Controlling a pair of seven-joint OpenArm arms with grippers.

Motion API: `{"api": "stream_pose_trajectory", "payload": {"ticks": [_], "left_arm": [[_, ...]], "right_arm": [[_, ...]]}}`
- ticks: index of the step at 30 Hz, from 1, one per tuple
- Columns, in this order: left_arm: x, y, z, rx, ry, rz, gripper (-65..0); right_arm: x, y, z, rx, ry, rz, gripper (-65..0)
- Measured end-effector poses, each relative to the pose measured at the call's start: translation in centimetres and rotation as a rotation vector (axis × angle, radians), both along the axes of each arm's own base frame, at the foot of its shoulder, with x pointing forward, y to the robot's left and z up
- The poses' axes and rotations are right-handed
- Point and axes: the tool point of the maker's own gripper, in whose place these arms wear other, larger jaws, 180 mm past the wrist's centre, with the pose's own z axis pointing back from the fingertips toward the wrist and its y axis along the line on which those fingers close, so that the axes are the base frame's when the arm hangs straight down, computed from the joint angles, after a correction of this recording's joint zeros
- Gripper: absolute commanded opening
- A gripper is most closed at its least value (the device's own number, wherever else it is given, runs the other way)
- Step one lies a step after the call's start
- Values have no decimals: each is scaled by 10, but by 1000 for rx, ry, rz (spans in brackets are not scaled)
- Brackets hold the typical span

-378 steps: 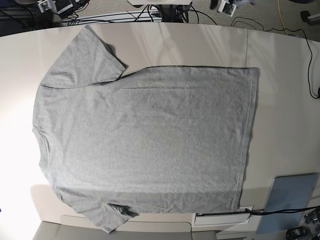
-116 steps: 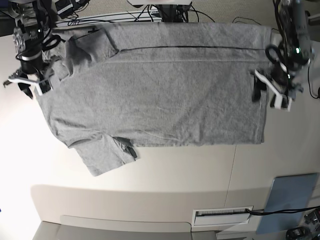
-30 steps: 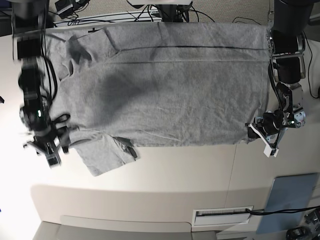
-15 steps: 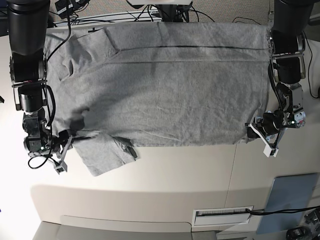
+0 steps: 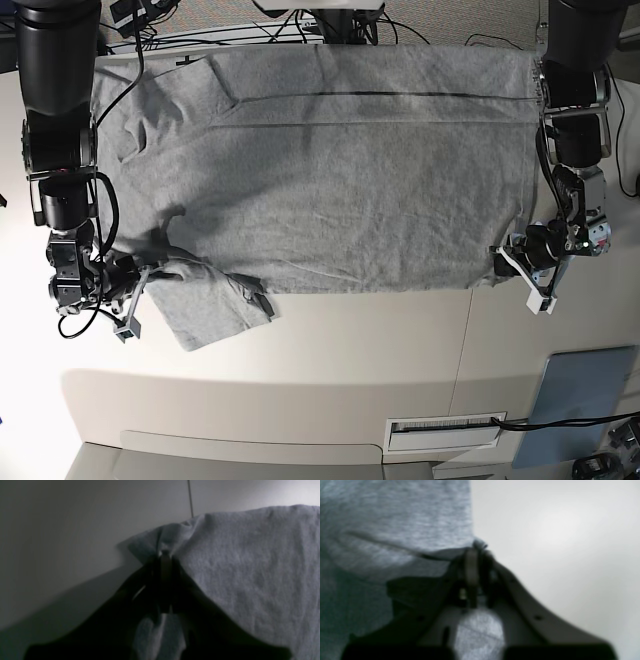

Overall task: Fold the T-shirt properly
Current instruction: 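Lift the hem with both grippers and fold it over onto the collar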

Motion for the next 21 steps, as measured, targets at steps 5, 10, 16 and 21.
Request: {"api": "stream_pose_trajectory", "payload": {"ticks": [5,10,16,21], "left_arm": [[2,-3,4,-33,-15,10,-650],[2,-9,22,-14,-15,-42,-650],[12,-13,83,18,-166,-67,-650],[-21,-7,76,28,-152,-51,-650]], "right_arm": [[6,-2,3,17,-41,-50,-650],[1,-15,16,54,-75,-71,-650],[-6,-43,59,-30,-225,-55,-650],[-26,-41,68,-178,-289,12,-650]]}}
